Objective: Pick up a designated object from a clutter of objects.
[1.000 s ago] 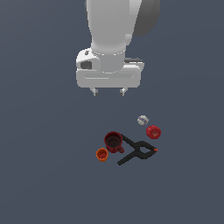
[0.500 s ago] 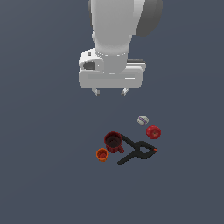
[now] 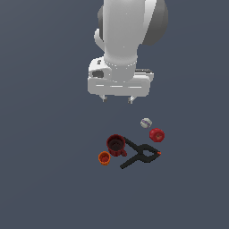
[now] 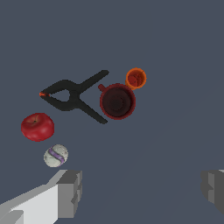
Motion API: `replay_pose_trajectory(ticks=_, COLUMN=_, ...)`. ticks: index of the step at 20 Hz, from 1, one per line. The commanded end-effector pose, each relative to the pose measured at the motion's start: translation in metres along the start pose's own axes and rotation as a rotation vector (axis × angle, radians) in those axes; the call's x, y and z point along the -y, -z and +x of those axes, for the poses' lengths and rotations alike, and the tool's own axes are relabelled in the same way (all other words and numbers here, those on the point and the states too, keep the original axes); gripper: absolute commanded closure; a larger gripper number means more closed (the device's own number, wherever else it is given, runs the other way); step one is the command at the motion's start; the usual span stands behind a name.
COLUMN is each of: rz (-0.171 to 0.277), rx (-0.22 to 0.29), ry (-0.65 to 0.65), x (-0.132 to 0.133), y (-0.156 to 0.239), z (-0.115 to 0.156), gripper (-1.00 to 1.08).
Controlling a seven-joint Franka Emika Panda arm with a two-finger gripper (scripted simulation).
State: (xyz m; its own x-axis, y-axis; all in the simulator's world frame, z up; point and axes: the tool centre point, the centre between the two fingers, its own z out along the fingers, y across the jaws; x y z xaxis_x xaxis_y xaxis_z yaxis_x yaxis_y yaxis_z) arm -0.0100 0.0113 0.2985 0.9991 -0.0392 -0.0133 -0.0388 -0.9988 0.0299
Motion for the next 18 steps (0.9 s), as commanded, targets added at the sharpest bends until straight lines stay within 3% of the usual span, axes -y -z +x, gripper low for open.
replay_pose_trajectory(ticks=1, rz=-0.001, rx=-0.001, ry=-0.032, x=0.007, y=-0.008, z=0.000, gripper=-0.92)
replay_pose_trajectory(ticks=18, rz=-0.005, rx=-0.010, ry=-0.319, x=0.068, y=-0.080, z=-0.009, gripper=-0.92)
